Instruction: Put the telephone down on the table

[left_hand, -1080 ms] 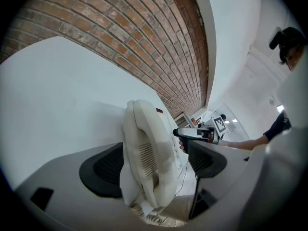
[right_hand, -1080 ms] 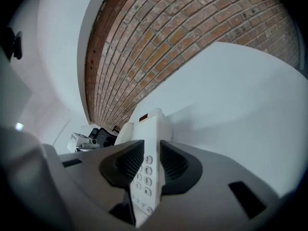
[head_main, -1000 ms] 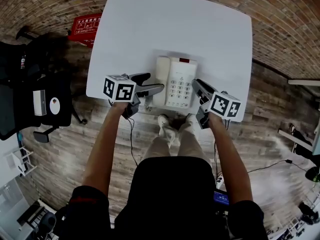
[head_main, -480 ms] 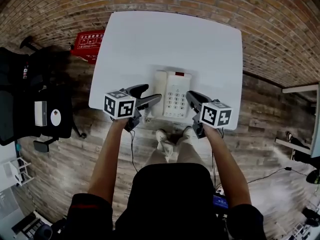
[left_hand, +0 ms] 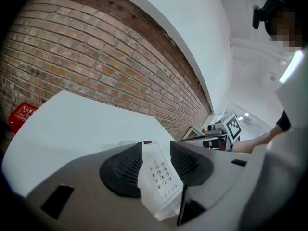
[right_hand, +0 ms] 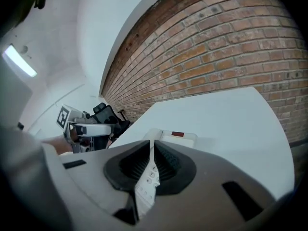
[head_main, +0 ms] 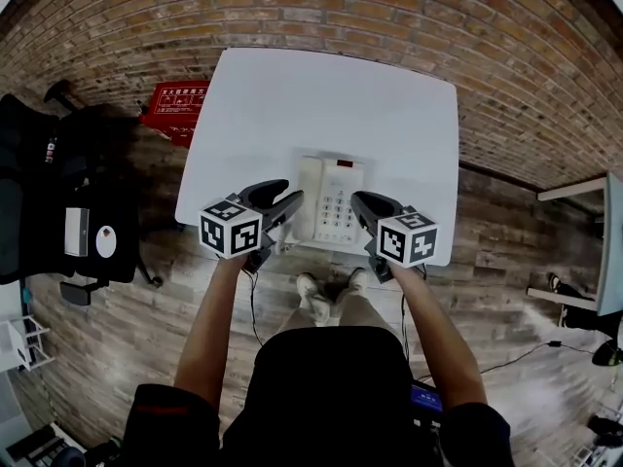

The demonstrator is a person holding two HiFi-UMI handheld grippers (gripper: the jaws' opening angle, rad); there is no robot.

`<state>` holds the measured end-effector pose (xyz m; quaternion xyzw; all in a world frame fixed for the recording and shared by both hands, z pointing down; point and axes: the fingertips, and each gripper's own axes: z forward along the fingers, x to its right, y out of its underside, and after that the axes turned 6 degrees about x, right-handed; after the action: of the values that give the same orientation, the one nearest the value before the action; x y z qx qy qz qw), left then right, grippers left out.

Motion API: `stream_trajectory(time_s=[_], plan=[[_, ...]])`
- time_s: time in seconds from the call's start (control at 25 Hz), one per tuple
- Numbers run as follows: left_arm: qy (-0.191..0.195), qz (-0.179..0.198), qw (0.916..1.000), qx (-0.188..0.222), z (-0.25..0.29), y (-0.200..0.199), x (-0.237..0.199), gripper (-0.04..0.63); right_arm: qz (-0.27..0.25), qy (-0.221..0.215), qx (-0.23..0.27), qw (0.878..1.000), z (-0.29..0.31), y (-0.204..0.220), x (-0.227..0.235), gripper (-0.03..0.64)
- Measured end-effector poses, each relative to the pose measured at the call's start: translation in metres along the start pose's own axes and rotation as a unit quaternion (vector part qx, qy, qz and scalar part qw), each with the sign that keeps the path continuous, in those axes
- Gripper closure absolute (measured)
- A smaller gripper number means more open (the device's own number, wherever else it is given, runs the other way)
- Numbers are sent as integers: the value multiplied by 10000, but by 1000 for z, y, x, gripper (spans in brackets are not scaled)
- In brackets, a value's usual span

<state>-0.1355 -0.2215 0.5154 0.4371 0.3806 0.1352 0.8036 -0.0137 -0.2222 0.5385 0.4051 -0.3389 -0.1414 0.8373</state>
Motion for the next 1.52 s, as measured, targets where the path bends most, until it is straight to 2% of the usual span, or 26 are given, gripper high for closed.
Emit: stream_trajectory(time_s=[0.4, 0.76, 1.2, 1.52], plan=[[-291, 290, 9968, 686, -22, -33, 30, 496, -223, -177, 495, 9984, -23, -37, -34, 586], [21, 584, 9925, 1078, -34, -58, 63, 574, -617, -283, 1057, 9921, -39, -73, -63, 592], [-6, 968, 9845, 1462, -60, -81, 77, 586, -732, -379, 1597, 9837, -53, -97, -88, 594], [65, 1151, 9801, 1614, -59, -100, 90, 588, -906, -457, 1740, 9795, -60, -114, -95, 594]])
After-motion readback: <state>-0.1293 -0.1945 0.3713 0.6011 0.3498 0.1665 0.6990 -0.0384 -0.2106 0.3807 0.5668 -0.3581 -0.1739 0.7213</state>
